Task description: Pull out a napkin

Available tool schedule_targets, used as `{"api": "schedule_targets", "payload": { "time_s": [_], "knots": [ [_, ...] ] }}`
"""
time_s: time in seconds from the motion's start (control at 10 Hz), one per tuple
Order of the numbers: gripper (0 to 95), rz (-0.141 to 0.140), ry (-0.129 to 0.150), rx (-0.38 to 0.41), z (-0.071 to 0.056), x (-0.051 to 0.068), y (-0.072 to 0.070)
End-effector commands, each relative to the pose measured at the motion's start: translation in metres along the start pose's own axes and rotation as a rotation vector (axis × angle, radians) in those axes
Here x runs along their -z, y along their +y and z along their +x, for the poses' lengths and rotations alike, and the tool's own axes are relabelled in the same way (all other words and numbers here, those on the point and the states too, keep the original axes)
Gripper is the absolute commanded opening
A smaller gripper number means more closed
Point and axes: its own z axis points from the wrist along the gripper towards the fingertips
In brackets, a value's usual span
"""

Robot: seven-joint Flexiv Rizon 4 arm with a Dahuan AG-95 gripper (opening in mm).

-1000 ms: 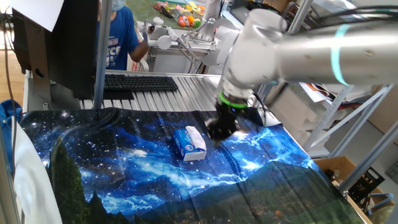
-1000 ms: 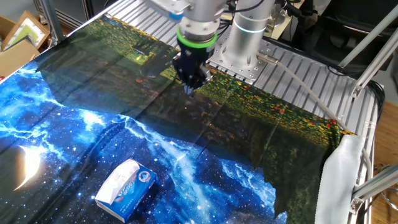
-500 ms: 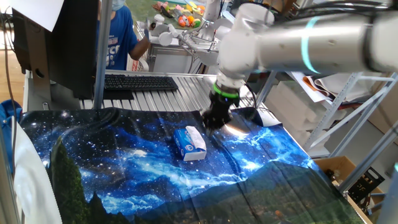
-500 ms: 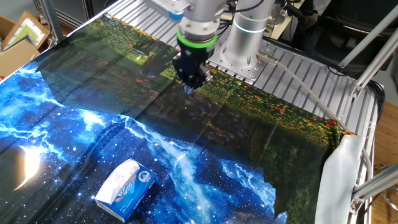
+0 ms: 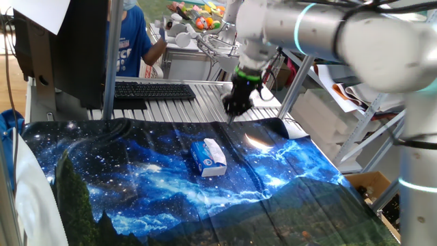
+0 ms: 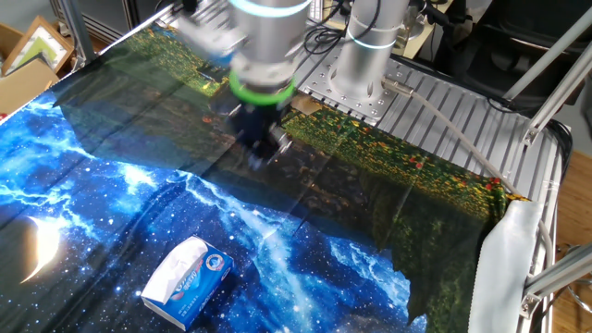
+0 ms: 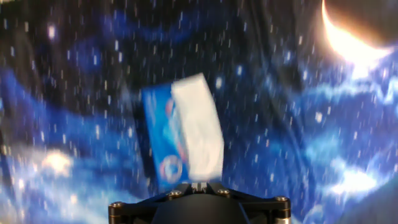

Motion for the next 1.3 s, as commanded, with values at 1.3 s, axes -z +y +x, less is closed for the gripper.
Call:
{"api": "schedule_targets", "payload": {
  "time_s": [1.3],
  "knots": [
    [0.0,-0.003,-0.012,-0.054,0.0037,0.0064,0.0143]
  ]
}}
